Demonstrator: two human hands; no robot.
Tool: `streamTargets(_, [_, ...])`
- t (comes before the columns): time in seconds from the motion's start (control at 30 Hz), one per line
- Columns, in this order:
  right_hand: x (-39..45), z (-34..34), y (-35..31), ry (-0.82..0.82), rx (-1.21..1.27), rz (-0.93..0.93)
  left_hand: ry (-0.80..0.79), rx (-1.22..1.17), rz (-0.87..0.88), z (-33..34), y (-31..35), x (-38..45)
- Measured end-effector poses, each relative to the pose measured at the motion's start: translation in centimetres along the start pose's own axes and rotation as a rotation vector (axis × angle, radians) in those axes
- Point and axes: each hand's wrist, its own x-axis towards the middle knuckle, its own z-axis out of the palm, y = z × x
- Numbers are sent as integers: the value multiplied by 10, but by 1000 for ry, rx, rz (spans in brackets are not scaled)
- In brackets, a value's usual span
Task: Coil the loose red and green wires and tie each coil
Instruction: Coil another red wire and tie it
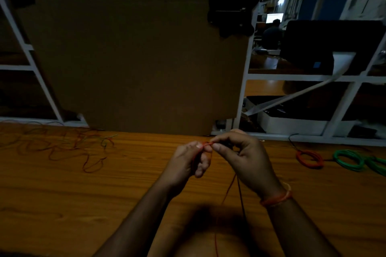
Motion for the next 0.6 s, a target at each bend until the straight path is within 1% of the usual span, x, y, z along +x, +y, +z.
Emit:
streamTargets(0.17, [5,11,9,42,75,51,-61,-172,-6,-5,0,-3])
streamTargets(0.33, [0,23,19,69,90,121,-68,-347,-9,-9,-3,-4])
streamTargets(0.4, [-3,24,26,72,90,138,-77,-366,-15,-10,-3,-4])
streamTargets(0.5, [-7,27,31,32,117,197,-117,-351,-27,-9,-2,-5])
streamTargets(0.6, [-8,26,27,-70,228,314,-193,-353,-48,-10,0,-5])
